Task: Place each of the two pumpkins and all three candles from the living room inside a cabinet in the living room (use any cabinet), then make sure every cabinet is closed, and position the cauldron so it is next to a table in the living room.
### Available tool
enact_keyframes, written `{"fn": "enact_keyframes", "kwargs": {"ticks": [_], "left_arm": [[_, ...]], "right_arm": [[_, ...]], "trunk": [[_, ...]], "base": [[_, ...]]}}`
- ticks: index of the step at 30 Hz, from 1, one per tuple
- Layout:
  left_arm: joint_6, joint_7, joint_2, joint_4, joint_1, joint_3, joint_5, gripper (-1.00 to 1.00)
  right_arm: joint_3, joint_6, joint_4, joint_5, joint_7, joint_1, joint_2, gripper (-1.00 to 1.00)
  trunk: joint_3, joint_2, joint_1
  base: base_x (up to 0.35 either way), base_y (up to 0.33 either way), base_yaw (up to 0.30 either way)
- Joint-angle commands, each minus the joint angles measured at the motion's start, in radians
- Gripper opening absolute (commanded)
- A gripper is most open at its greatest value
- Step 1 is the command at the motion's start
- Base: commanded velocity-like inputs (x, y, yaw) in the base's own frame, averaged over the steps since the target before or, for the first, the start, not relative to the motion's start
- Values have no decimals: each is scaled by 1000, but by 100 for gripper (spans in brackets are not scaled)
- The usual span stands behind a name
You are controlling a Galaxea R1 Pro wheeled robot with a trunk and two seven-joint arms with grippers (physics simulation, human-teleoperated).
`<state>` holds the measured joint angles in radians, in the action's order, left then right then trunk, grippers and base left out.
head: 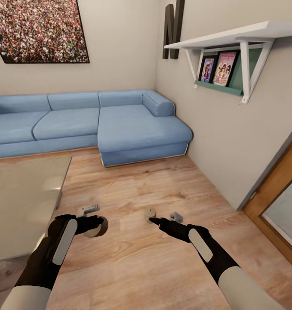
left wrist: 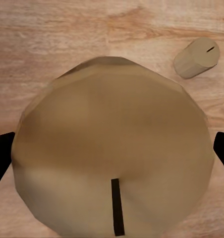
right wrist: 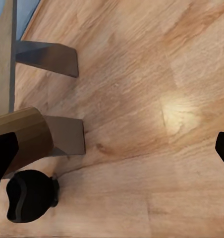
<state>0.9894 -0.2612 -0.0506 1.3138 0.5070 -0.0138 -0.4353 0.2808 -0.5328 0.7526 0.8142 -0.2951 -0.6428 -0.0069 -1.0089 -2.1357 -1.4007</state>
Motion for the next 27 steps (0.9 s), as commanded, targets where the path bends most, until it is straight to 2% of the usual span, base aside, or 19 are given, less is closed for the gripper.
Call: {"fn": "enact_keyframes", "kwargs": {"ticks": [1,12,24,27], "left_arm": [[3,-9,0,1,1,0,-12,-100],[2,-10,0,-1,1,0,-8,-100],[2,-10,-1,-1,1,0,-8,-100],[3,-10,-1,-2,1,0,-9,-100]], "right_arm": [[1,-3,1,2,-1,0,-1,100],[1,-3,1,2,-1,-1,-1,100],[1,-2,1,2,2,-1,-1,100],[1,-2,3,2,39,-1,-1,100]], "trunk": [[-1,0,0],[-1,0,0],[-1,0,0],[-1,0,0]], "base": [[106,-134,288],[175,-254,273],[201,-245,23],[50,-60,62]]}}
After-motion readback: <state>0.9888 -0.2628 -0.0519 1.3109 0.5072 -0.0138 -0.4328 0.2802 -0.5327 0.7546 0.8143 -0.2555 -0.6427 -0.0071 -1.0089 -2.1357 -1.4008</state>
